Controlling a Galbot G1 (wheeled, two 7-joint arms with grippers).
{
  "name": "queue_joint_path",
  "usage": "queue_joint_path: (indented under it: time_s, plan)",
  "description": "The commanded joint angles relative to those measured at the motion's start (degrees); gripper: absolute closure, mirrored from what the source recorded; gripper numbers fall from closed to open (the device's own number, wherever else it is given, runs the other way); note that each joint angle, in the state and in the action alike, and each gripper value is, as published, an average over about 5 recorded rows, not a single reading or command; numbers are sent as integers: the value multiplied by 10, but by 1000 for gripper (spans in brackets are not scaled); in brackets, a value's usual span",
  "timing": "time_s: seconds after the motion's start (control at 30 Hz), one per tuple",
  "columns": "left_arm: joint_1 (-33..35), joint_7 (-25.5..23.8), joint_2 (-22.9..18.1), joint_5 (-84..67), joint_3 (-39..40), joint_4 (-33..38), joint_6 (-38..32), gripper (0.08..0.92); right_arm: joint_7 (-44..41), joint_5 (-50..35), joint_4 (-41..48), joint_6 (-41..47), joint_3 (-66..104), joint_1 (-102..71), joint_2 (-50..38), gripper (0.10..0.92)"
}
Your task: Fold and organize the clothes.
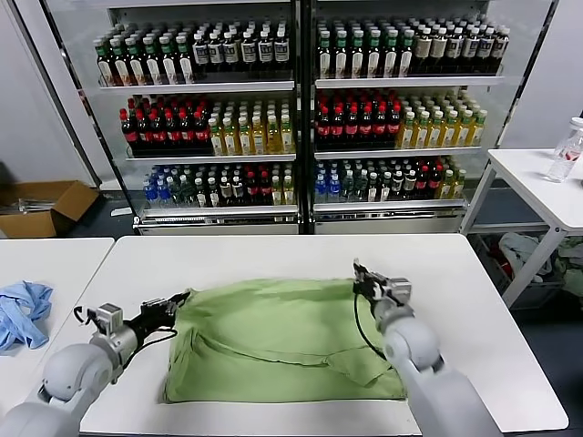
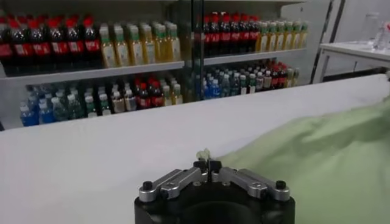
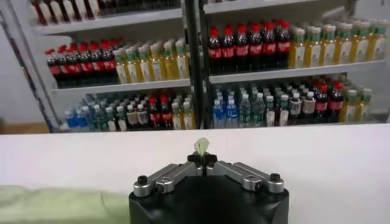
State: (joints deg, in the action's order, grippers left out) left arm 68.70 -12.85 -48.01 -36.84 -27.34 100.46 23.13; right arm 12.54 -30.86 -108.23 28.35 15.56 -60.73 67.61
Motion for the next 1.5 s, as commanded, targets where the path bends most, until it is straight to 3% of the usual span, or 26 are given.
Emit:
queue_joint_path:
  time_s: [0.03,0.33,0.6,0.73,0.87,1.0,1.2,1.33,1.5]
  plan:
    - [108,-8,9,-10,-55,54,-8,916,8,-9,-166,12,56,-173,-47,916]
    - [147,-65,9,48,-83,72,22,916,12,25,-176,6,57,-241,-35,916]
    - [141,-64,6,104,-89,85,80,916,37,46,-184,26,59,-276,-32,916]
    - [141,-59,4,115,-95,96,87,868,35,51,-207,14,62,-278,-30,895]
    - [158,-47,1,114,-115,129,88,765,37,49,-236,15,74,-277,-32,800]
    - [173,41,-19,98,-124,171,87,644,37,69,-254,14,75,-290,-26,678]
    - [194,282,-95,3,-69,204,83,471,24,119,-273,0,73,-322,-17,505]
    - [193,342,-145,-22,-43,195,78,358,9,140,-265,-14,74,-332,-24,393]
    - [190,372,-162,-36,-27,193,87,222,6,149,-257,-19,70,-333,-24,262]
